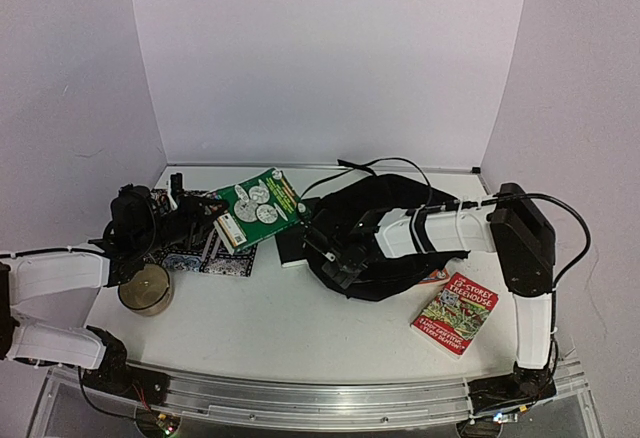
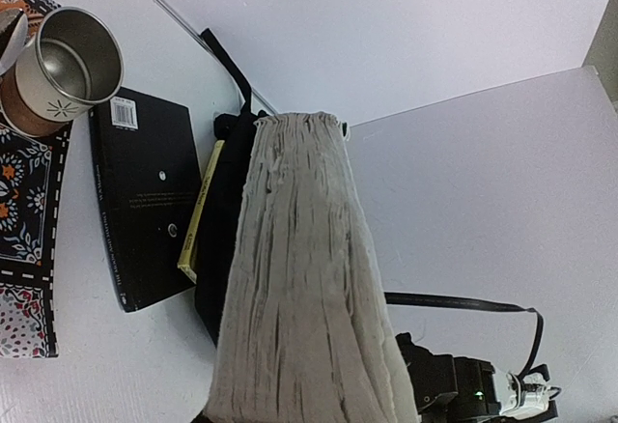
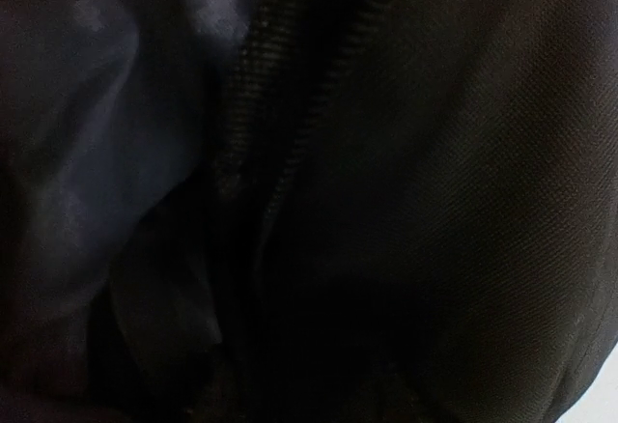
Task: Pack the student bag
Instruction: Open the largest pocket of the student bag.
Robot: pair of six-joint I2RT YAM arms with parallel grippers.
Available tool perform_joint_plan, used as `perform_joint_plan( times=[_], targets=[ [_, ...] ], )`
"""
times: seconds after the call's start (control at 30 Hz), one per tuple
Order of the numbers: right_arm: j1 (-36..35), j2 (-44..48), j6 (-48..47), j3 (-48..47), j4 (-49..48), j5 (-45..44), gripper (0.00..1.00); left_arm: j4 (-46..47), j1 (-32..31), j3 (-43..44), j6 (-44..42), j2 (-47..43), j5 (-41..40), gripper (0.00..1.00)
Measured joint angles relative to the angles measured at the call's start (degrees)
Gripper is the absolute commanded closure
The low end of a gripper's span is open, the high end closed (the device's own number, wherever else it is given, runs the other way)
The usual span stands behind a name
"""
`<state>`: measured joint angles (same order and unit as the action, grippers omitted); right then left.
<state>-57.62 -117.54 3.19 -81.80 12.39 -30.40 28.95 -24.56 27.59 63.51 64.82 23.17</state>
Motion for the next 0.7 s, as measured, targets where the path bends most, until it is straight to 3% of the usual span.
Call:
perform_joint_plan(
  times=[0.3,0.7],
  targets=[
    [0.01,0.96,-0.35,0.00,1.76,-2.58,1.00,-0.02,0.00,0.00,-0.49,-0.33,-0.02,1.00],
    [0.48,13.74,-0.62,-2.52,3.07,-2.93,1.00,-0.07,-0.02,0.00,-0.47,-0.37,0.91,1.00]
  ],
)
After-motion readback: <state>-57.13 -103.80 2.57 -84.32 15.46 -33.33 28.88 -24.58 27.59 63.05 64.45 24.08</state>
